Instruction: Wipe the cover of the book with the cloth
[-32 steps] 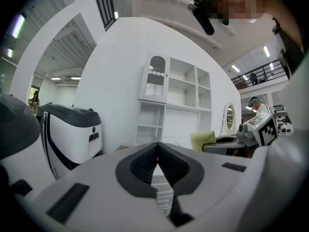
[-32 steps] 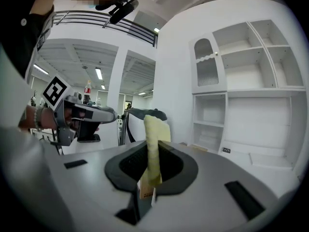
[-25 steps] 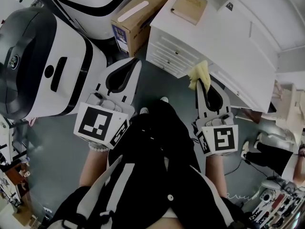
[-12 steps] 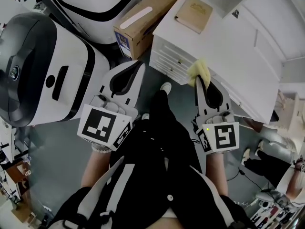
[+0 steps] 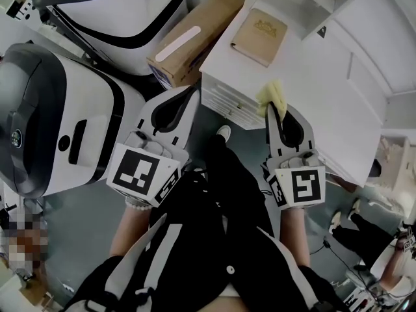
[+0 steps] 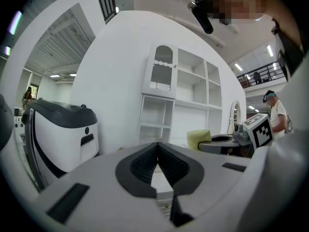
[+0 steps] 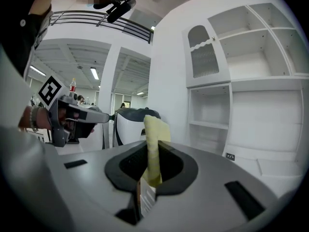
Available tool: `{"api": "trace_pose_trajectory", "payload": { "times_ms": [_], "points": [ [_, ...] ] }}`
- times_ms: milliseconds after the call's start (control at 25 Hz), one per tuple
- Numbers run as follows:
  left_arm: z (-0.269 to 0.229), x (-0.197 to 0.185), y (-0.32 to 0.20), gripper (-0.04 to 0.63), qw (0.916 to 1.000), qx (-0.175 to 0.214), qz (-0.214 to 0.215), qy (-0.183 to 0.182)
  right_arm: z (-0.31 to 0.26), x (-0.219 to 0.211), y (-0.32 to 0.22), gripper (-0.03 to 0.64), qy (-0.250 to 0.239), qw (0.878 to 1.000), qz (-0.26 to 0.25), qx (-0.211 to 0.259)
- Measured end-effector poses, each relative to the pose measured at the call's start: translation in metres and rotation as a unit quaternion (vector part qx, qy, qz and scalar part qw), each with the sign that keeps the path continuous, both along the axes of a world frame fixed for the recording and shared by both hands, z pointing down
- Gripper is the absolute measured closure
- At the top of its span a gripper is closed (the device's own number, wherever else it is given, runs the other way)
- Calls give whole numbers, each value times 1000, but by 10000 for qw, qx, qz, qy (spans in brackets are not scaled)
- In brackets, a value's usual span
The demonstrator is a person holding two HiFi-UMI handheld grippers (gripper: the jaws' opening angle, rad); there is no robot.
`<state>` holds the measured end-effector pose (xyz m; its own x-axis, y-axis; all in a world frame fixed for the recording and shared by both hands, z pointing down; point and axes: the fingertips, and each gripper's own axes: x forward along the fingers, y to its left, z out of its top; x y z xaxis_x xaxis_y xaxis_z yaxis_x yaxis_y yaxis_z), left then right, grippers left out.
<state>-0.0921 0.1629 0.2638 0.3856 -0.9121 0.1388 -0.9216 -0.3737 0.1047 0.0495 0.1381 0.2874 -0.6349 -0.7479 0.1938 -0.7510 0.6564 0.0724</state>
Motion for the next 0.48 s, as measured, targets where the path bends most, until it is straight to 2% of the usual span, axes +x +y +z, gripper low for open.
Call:
{"api": "trace_pose_trajectory", "payload": {
  "times_ms": [480],
  "points": [
    [-5,32,-126,594,9997,-31,261,2,-4,19,-123,580,35,10000,74,-31]
  ]
}}
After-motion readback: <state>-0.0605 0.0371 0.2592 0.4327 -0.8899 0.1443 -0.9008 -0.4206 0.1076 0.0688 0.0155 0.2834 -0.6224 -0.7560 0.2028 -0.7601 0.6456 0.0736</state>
